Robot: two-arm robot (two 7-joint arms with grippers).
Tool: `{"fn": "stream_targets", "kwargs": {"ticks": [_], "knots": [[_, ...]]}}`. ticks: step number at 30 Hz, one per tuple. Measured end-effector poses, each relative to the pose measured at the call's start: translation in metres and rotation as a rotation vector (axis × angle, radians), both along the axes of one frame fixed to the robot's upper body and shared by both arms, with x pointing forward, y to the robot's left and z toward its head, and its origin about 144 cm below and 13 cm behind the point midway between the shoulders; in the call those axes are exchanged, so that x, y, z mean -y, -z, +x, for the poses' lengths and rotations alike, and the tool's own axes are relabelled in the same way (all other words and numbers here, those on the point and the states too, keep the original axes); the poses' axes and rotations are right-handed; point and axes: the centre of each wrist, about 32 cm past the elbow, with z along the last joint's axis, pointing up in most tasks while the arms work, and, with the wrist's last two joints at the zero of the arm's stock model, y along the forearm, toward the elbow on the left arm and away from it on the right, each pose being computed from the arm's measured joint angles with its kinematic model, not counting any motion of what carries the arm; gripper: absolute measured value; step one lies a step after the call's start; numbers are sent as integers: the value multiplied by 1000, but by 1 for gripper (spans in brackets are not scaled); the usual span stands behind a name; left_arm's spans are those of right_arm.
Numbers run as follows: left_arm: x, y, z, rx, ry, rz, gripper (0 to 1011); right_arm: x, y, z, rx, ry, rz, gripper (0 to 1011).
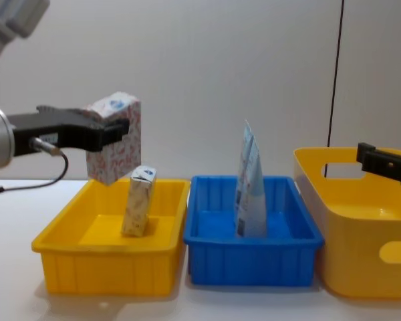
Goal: Bimanual collaborative sorting of washing and personal care products
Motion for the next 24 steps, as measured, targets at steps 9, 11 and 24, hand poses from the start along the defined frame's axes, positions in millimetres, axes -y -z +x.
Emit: {"fn": "stream_targets", "kwargs": {"ticks": [9, 11, 24], "knots": [[-9, -27, -8, 26, 128, 54, 399, 0, 0, 0, 0, 0, 0, 1000], [-11, -34, -9, 29, 162, 68, 399, 0, 0, 0, 0, 0, 0, 1000], [-10, -59, -12, 3, 377, 118, 399, 0, 0, 0, 0, 0, 0, 1000]]}}
